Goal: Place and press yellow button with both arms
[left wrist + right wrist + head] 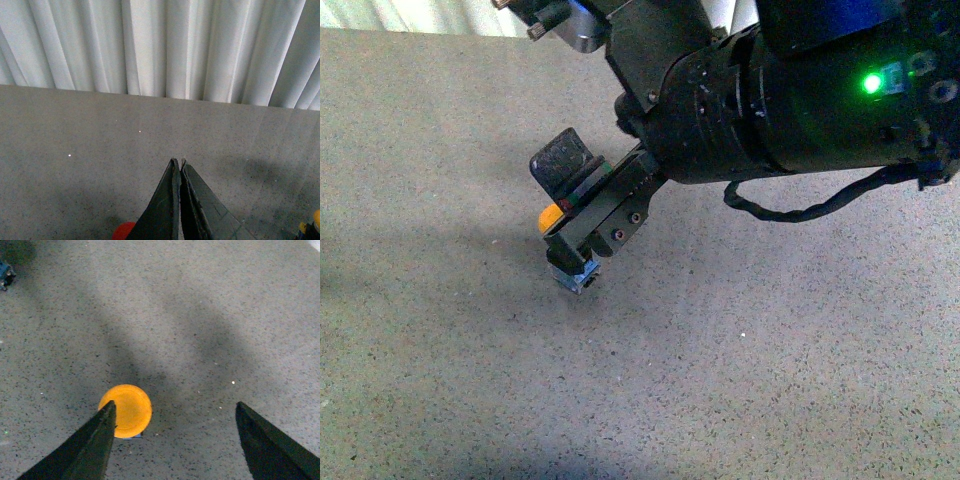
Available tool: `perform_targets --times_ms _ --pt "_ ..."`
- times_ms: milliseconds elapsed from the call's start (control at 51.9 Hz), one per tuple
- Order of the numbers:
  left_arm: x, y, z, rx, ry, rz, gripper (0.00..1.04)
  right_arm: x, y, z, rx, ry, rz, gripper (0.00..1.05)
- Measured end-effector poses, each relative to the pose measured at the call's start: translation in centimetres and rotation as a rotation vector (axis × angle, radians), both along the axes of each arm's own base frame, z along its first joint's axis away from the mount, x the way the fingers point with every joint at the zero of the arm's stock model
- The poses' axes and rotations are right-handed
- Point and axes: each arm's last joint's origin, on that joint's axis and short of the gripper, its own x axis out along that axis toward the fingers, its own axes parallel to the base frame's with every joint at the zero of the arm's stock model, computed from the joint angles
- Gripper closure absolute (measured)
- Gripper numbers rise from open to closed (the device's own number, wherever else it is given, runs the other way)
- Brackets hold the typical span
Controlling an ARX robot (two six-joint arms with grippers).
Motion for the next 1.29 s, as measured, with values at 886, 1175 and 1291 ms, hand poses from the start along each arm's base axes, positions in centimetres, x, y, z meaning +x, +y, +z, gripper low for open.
perform_targets --times_ms 886,1175,1291 --pt "-2.3 0.0 0.3 0.0 -0.013 0.0 1.03 0.7 1.5 -3.0 0.037 0.208 -0.005 1.03" --pt "-3.6 0.0 0.0 0.0 0.002 0.0 1.03 1.3 1.3 -3.7 0.033 0.233 -0.022 1.03" --pt "-3.6 0.0 -0.1 0.0 0.007 0.002 1.03 1.3 1.0 -3.3 0.069 0.221 -0.04 1.03"
